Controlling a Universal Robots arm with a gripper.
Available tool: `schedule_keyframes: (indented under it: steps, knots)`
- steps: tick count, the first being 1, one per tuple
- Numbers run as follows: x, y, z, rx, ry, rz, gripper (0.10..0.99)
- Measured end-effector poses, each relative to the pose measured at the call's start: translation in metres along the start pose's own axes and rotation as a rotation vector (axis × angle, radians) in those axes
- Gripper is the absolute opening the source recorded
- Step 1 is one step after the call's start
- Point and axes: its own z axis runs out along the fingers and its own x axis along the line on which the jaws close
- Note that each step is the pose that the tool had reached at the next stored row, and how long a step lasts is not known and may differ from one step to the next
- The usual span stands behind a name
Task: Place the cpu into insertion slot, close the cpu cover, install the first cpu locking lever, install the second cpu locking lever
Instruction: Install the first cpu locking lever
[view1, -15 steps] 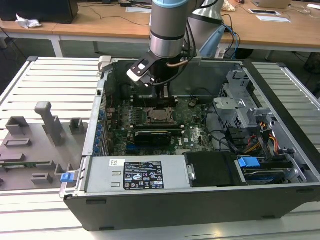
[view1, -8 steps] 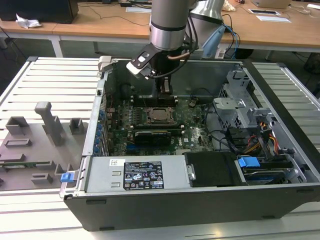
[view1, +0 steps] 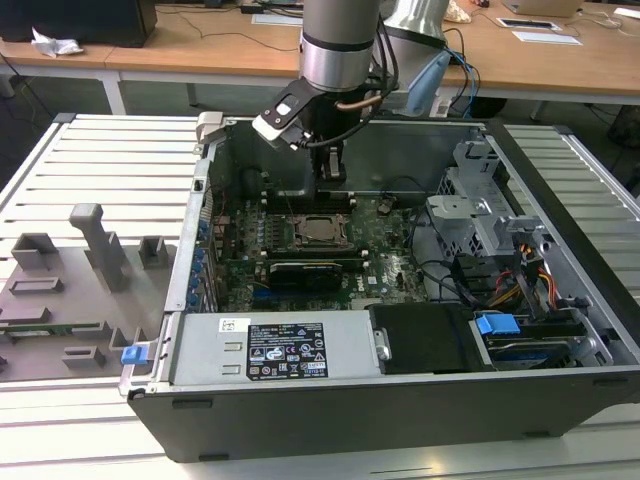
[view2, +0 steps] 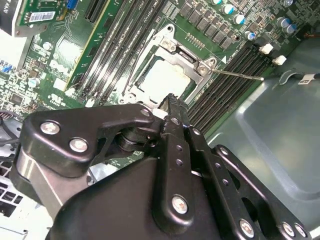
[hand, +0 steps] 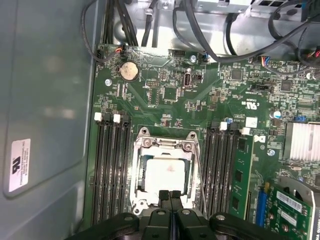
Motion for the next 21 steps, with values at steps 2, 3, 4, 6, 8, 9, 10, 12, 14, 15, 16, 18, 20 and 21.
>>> schedule_keyframes:
  steps: [2, 3, 4, 6, 8, 9, 10, 12, 14, 15, 16, 18, 20, 21]
  knots:
    - [0.0000, 0.0000, -0.0013, 0.000, -0.0026, 0.000, 0.106]
    - [0.0000, 0.0000, -0.0013, 0.000, -0.0033, -0.002, 0.106]
    - [0.0000, 0.0000, -0.0014, 0.000, -0.0038, -0.012, 0.106]
    - [0.0000, 0.0000, -0.0013, 0.001, -0.0055, -0.047, 0.106]
    - [0.0000, 0.0000, -0.0014, 0.002, -0.0079, -0.071, 0.106]
    - [0.0000, 0.0000, -0.0014, 0.002, -0.0083, -0.084, 0.106]
    - [0.0000, 0.0000, -0.0014, 0.002, -0.0085, -0.093, 0.106]
    - [0.0001, 0.0000, -0.0013, 0.002, -0.0091, -0.113, 0.106]
    - [0.0000, 0.0000, -0.0013, 0.002, -0.0095, -0.133, 0.106]
    - [0.0000, 0.0000, -0.0013, 0.002, -0.0096, -0.140, 0.106]
    - [0.0001, 0.0000, -0.0012, 0.002, -0.0105, -0.151, 0.106]
    - [0.0001, 0.0000, -0.0013, 0.002, -0.0115, -0.164, 0.106]
    - [0.0001, 0.0000, -0.0012, 0.003, -0.0121, -0.186, 0.106]
    - [0.0001, 0.0000, -0.0012, 0.003, -0.0122, -0.195, 0.106]
